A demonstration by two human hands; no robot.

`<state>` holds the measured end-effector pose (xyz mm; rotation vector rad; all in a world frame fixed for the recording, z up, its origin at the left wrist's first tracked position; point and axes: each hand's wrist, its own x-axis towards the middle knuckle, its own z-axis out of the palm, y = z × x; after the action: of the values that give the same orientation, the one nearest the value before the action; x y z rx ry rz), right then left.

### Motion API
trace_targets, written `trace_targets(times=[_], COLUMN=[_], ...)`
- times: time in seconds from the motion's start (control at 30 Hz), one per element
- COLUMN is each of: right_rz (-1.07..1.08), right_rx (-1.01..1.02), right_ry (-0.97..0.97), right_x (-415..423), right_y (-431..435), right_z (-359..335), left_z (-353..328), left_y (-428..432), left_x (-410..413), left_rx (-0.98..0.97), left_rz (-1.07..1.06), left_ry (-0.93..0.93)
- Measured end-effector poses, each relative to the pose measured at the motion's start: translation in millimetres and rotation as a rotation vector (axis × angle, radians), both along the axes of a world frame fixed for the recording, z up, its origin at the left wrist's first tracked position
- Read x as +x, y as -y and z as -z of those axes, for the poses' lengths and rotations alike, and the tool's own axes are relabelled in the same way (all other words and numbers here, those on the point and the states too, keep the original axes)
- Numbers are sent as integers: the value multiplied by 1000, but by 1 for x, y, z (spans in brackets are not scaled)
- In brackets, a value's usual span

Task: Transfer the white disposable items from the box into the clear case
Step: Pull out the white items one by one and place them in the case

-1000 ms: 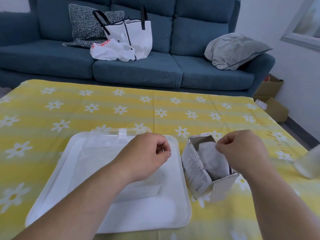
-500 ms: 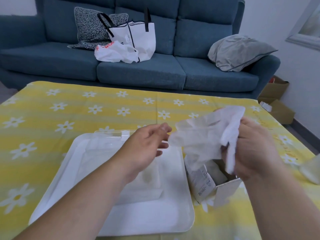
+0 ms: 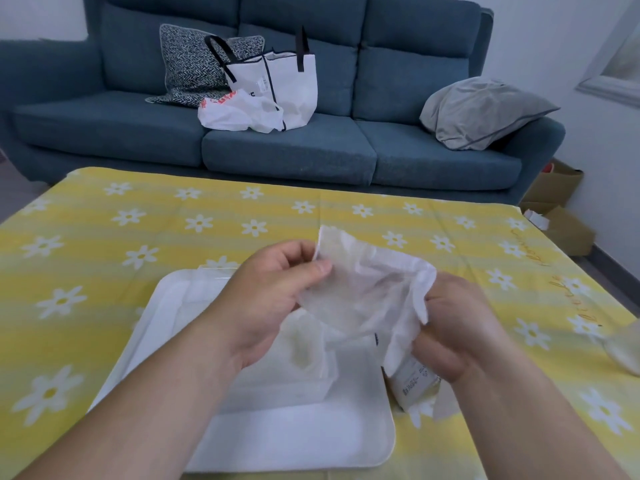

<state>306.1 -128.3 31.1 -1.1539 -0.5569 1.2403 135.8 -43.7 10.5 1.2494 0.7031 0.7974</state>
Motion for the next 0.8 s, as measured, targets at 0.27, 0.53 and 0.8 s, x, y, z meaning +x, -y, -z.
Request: trace_targets(times=[0.27,0.53,0.8], right_rz=[-334,-236,-174], right_rx=[279,108,104], right_ry=[108,335,139], right_x=[1,-22,-26], right_y=[-10,-16,-16], right_z=[2,7,-2], left_z=[-35,-34,-33], left_y=[-5,-16,-23], left_x=[-12,-33,-44], left_rx=[469,413,60], left_rz=[-3,-6,-110], left_ry=[-86,-215,128])
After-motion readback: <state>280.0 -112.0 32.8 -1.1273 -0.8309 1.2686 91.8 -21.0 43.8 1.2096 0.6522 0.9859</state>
